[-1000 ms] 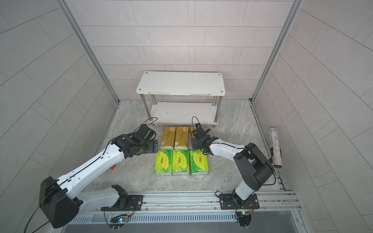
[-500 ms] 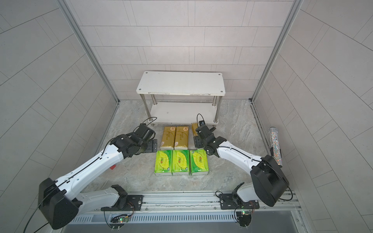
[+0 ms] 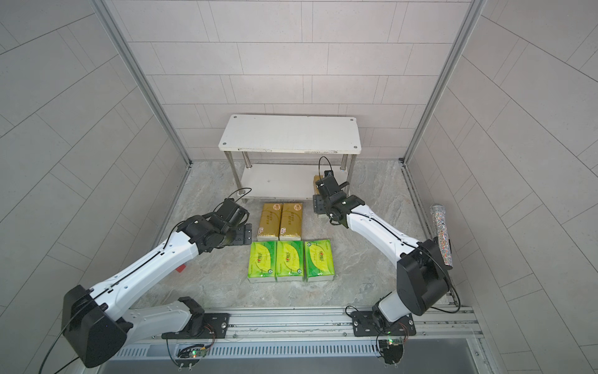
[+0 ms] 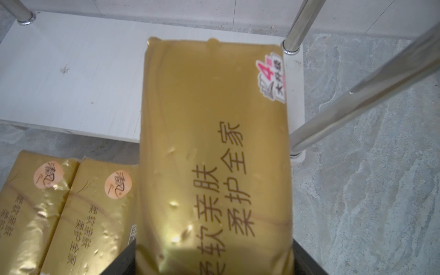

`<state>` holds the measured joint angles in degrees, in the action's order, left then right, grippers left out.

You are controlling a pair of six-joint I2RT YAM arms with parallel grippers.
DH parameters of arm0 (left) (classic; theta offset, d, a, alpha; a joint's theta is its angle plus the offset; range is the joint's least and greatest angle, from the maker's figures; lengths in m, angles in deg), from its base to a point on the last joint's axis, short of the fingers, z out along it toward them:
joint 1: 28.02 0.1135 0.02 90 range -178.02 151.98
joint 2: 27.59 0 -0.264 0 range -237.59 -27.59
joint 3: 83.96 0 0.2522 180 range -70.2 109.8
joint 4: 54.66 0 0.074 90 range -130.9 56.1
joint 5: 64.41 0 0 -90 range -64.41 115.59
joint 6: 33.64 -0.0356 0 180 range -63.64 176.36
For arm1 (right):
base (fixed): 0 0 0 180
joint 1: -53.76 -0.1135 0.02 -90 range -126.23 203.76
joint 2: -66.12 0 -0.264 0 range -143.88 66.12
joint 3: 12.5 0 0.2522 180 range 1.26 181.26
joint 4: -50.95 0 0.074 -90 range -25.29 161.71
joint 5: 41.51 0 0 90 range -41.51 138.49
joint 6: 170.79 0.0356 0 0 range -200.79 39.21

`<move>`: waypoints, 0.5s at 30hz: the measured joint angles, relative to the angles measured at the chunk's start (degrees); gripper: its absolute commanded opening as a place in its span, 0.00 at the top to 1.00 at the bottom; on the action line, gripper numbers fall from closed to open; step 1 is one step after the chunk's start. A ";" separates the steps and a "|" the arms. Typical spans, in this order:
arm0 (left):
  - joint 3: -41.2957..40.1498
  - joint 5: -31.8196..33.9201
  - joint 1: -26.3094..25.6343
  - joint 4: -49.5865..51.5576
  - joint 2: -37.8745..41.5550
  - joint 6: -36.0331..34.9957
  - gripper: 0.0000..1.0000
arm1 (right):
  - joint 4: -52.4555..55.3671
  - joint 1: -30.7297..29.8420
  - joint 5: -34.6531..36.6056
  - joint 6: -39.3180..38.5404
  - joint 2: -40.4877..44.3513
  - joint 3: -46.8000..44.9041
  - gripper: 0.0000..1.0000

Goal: Place the tissue boxes on the shelf by color
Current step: Pick up the box of tissues from the center of the board, then place a box of tissues on the shelf.

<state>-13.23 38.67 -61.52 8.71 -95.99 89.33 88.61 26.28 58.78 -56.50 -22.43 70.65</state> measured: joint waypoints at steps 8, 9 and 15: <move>0.00 -0.02 0.00 0.22 0.00 0.04 0.00 | 0.55 2.58 -0.94 0.17 -9.46 6.91 0.21; 0.00 -0.04 0.00 0.22 0.00 0.04 0.00 | 0.48 2.82 -1.09 0.22 -10.27 7.45 0.21; 0.00 -0.07 0.00 0.22 0.00 0.04 0.00 | 0.22 3.82 -1.84 0.50 -13.90 9.81 0.21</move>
<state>-13.23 38.61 -61.52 8.93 -95.99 89.38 88.83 30.10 56.94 -56.00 -36.33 80.46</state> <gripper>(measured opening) 0.999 0.793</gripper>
